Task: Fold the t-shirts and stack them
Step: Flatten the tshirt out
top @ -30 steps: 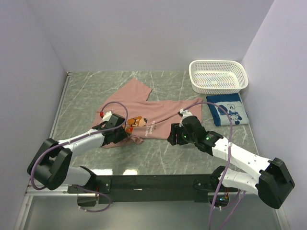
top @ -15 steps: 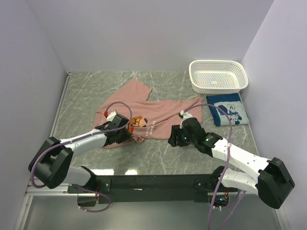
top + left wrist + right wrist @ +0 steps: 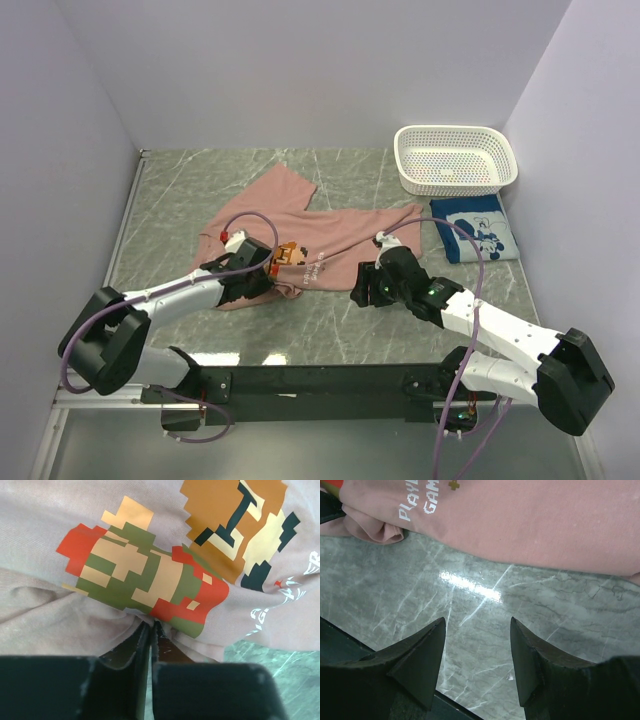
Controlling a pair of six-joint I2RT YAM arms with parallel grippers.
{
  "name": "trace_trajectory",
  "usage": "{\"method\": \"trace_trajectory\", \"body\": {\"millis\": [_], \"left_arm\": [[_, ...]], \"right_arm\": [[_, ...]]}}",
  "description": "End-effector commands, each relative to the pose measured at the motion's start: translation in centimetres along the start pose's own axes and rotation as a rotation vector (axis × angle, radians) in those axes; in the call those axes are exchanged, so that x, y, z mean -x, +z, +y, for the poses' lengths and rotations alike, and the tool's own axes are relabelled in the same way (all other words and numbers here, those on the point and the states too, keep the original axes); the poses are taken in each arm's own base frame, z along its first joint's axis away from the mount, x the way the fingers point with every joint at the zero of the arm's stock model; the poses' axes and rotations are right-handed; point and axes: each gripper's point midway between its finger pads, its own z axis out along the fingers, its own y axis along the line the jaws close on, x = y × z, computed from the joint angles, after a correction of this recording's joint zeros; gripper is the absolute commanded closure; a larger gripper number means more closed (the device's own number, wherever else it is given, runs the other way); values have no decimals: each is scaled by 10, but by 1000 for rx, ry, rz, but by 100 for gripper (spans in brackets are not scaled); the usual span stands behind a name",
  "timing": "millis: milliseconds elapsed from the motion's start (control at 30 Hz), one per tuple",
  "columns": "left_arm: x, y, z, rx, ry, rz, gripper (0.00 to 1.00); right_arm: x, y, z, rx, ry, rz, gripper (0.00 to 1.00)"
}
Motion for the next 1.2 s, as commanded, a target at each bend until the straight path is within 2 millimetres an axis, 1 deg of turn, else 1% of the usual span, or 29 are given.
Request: {"method": "trace_trajectory", "body": {"millis": [0,67,133,233,267,300,333,367,400,433,467,500,567,600,633,667,700,767,800,833,900,933,1000,1033,1100,1167], "left_arm": [[14,-8,-10,-22,-22,-52,93],[13,-8,-8,-8,-19,-47,99],[13,-8,-3,16,-17,-49,99],[19,-20,8,81,-16,-61,99],[32,-27,9,112,-20,-107,99],[32,-36,23,173,-1,-102,99],[39,-47,26,189,2,-125,99],[53,-59,22,190,0,-165,99],[60,-71,38,264,22,-195,99],[71,-86,40,263,13,-238,99],[89,-101,39,269,3,-303,99],[94,-114,51,312,13,-320,99],[116,-146,51,283,-27,-399,99],[126,-159,56,295,-43,-447,99],[132,-175,62,284,-60,-478,99],[141,-190,60,266,-78,-515,99],[148,-205,65,251,-108,-558,99],[155,-224,64,217,-117,-585,99],[156,-229,65,210,-122,-594,99],[160,-240,65,193,-139,-615,99],[162,-251,70,199,-133,-623,99],[166,-259,69,191,-134,-636,99],[169,-268,67,178,-127,-643,99],[173,-274,63,156,-124,-649,99],[174,-276,57,133,-101,-644,99],[173,-273,56,134,-88,-639,99]], "right_arm": [[4,1,2,5,11,-29,39],[3,1,2,7,11,-26,39],[4,1,2,4,9,-28,39],[6,-1,-1,-10,3,-31,39],[6,-2,-3,-23,1,-32,39],[9,-3,-9,-58,7,-48,39],[11,-5,-13,-86,10,-51,39],[16,-6,-22,-140,16,-73,39],[22,-8,-24,-160,22,-88,39],[21,-9,-32,-201,26,-81,38],[27,-11,-43,-251,43,-99,38],[32,-12,-49,-280,60,-105,37],[34,-14,-62,-320,94,-101,37],[38,-15,-76,-340,150,-104,37],[40,-15,-81,-343,177,-108,36],[41,-15,-87,-347,201,-110,36],[42,-15,-93,-357,222,-114,36],[43,-16,-99,-381,225,-122,36],[42,-13,-101,-390,224,-111,36],[39,-11,-104,-399,226,-102,36],[33,-5,-104,-398,217,-70,36],[33,-2,-100,-369,214,-64,36],[28,4,-98,-341,202,-43,37],[30,8,-90,-297,193,-42,37],[30,13,-84,-254,165,-31,37],[33,17,-75,-211,157,-33,36]]}}
